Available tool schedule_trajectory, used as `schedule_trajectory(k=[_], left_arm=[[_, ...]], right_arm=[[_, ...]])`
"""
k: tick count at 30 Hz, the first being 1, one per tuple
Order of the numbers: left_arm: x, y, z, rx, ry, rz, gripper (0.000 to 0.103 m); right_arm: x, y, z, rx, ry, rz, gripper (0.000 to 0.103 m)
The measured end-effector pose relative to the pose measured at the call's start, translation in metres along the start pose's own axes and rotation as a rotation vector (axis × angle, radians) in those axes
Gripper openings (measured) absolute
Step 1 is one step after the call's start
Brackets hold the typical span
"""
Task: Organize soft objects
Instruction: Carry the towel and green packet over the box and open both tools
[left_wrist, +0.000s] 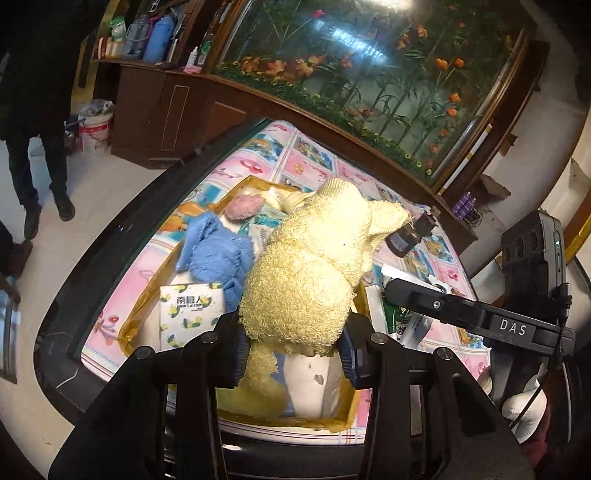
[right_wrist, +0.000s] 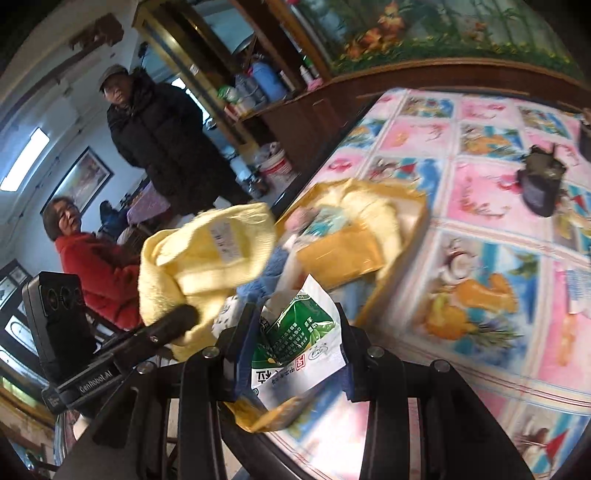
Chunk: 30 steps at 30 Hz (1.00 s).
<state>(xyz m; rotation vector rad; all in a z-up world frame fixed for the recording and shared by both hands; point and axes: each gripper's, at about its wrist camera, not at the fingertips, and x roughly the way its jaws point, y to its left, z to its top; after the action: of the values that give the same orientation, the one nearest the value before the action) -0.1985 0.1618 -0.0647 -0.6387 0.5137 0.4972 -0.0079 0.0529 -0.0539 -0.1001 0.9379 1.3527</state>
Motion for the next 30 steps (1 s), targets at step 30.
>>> schedule_trajectory(k=[30], left_arm=[[0.024, -0.028, -0.021, 0.157, 0.075, 0.071, 0.056]], right_arm=[[0.007, -0.003, -0.018, 0.061, -0.094, -0.052, 0.059]])
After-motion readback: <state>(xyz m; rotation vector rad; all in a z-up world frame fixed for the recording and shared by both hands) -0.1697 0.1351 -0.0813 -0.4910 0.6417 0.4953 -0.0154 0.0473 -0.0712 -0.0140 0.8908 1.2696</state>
